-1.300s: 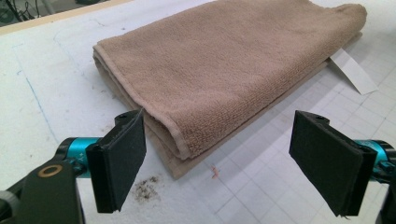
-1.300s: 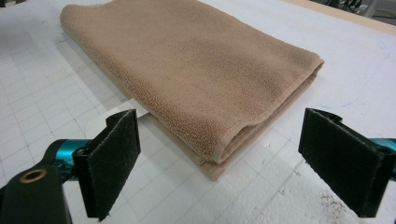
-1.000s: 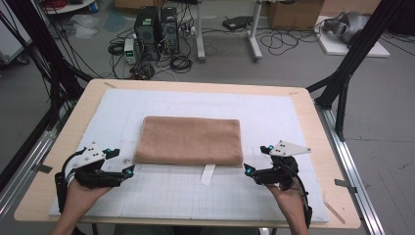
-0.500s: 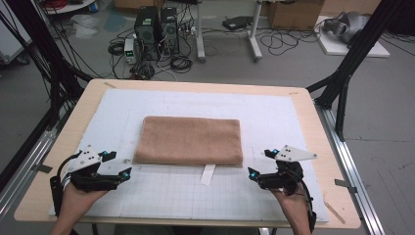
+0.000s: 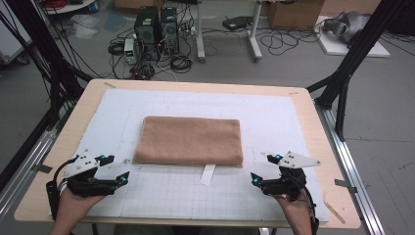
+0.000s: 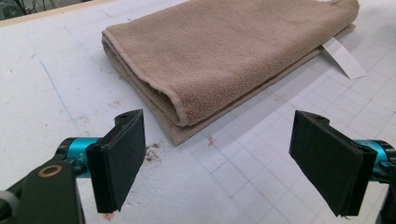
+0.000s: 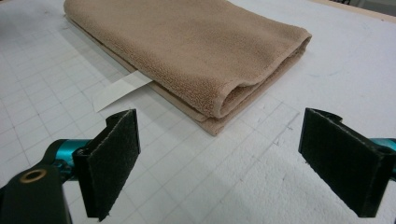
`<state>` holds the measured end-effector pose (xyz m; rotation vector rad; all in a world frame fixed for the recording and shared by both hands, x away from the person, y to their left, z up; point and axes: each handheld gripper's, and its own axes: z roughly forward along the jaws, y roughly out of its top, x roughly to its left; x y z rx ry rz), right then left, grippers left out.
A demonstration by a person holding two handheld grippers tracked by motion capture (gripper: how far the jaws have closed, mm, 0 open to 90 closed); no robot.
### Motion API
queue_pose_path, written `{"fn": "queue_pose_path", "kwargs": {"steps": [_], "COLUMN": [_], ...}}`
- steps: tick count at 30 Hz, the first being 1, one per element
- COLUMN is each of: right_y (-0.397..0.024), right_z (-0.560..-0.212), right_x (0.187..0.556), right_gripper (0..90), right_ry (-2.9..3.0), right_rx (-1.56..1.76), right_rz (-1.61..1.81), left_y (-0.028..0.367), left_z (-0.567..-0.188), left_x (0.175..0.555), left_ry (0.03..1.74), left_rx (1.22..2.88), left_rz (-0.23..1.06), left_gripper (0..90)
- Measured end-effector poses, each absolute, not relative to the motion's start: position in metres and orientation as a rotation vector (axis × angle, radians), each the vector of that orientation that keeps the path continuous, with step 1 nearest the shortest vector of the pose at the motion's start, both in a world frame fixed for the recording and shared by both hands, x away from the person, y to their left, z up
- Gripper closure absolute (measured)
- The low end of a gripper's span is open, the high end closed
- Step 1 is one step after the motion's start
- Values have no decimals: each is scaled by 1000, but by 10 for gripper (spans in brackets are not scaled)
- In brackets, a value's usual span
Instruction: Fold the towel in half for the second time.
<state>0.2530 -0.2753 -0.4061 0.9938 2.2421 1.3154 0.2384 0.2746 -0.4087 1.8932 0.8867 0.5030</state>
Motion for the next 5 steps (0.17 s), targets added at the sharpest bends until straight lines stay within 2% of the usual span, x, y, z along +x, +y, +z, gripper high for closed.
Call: {"fn": "queue_pose_path", "kwargs": {"steps": [5], "right_y": [-276], "right_z": [-407], "right_x": [252], "right_gripper": [117], "right_ry": [2237], "right_rx": [992], "right_rz": [1322], "left_y": [276], "left_z": [-410], "left_x": [236], "left_ry": [884], "left_rx": [1901], "left_rz": [515], "left_gripper": [192]}}
